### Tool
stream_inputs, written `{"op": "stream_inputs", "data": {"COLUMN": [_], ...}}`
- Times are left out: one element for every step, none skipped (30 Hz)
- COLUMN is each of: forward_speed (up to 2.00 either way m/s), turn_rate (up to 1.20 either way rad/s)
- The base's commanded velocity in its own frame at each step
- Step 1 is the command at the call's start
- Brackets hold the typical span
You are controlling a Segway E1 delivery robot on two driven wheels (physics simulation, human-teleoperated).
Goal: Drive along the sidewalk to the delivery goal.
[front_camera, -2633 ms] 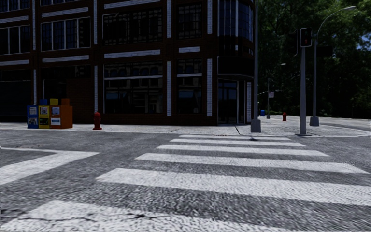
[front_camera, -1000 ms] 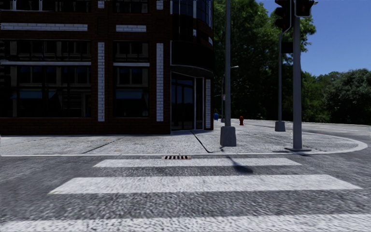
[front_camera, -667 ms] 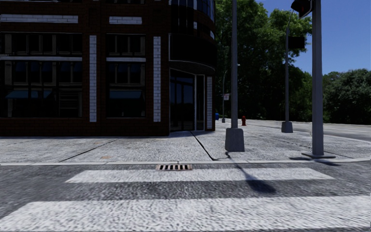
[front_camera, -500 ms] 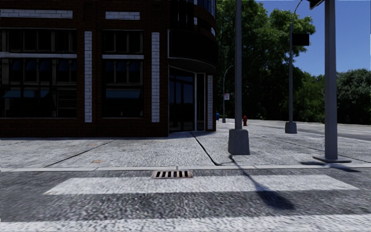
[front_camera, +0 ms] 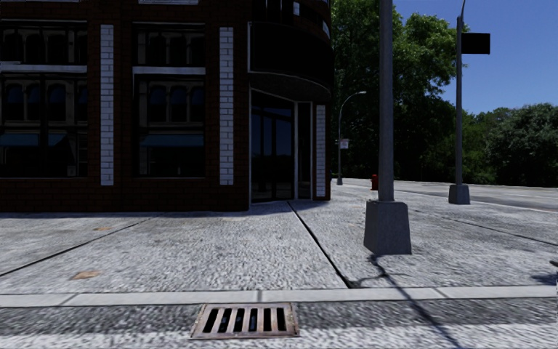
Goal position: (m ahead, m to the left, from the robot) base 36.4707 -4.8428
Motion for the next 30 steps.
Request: {"op": "stream_inputs", "data": {"forward_speed": [2.0, 2.0, 2.0, 2.0, 2.0, 2.0, 2.0, 2.0, 2.0, 2.0, 2.0, 2.0, 1.97, 1.97, 1.88, 1.74, 1.67, 1.67, 1.62, 1.59, 1.59, 1.57, 1.55, 1.5, 1.5, 1.47, 1.46, 1.45, 1.45, 1.44], "turn_rate": [0.0, 0.0, 0.0, 0.0, 0.0, 0.0, 0.0, 0.0, 0.0, 0.0, 0.0, 0.0, 0.0, 0.0, -0.04, -0.08, -0.1, -0.1, -0.15, -0.17, -0.17, -0.18, -0.18, -0.18, -0.18, -0.19, -0.19, -0.22, -0.22, -0.26]}}
